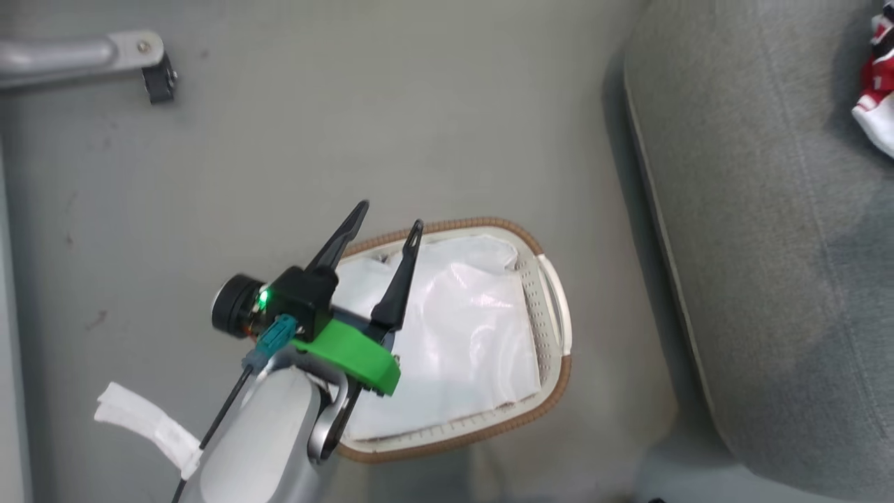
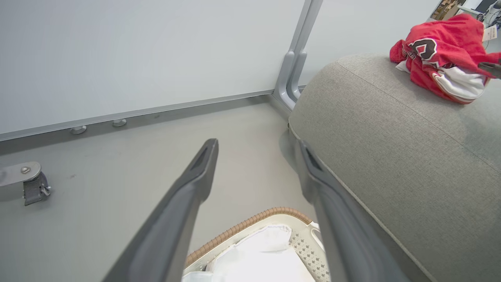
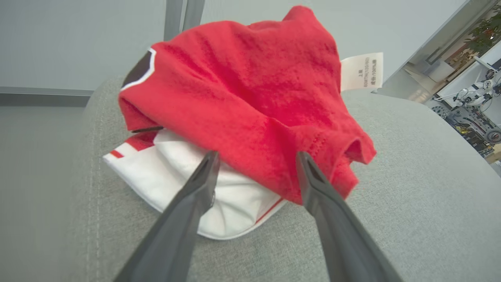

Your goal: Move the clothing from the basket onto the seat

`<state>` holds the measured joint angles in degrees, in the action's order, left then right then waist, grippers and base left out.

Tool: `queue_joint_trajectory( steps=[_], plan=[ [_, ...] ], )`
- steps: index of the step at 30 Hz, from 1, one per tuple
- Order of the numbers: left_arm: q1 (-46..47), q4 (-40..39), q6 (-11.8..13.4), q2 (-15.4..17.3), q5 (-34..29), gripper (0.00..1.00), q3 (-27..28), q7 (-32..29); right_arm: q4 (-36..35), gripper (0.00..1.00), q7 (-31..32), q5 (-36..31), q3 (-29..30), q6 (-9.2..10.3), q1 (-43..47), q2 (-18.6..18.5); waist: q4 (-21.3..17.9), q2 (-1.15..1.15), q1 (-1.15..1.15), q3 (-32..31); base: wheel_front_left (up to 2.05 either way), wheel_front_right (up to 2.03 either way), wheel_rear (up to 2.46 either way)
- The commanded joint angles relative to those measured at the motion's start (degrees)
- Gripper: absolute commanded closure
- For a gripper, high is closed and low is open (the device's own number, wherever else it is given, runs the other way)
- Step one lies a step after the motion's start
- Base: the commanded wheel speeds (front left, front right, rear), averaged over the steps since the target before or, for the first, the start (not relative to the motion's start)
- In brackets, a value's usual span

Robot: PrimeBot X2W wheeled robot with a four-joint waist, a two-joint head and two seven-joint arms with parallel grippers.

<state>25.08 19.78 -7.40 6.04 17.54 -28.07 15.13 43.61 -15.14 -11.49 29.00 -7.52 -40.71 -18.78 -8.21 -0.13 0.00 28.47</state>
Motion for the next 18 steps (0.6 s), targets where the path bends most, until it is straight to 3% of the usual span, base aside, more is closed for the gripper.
queue_joint_trajectory(
  steps=[1, 11, 18],
  plan=[
    [-2.2, 0.6, -0.2, -0.2, 0.0, 0.0, 1.0, 0.0, -1.9, 0.0, 0.0, 1.7, -1.4, 0.06, 3.0, 0.7, -0.5, 0.13, 0.0, -8.7, 0.0, 0.0, 0.0],
    [-10.4, 2.1, -0.2, -1.1, -2.0, 0.0, 10.2, 0.0, -13.2, 0.0, 0.0, 12.9, -16.3, 0.06, 15.0, 6.8, 2.3, 0.13, 0.0, -17.9, 0.0, 0.0, 0.0],
    [-13.8, 3.7, -0.2, -1.8, -4.4, 0.0, 18.2, 0.0, -16.0, 0.0, 0.0, 19.2, -24.2, 0.06, 19.2, 11.3, 5.2, 0.13, 0.0, -20.5, 0.0, 0.0, 0.0]
  ],
)
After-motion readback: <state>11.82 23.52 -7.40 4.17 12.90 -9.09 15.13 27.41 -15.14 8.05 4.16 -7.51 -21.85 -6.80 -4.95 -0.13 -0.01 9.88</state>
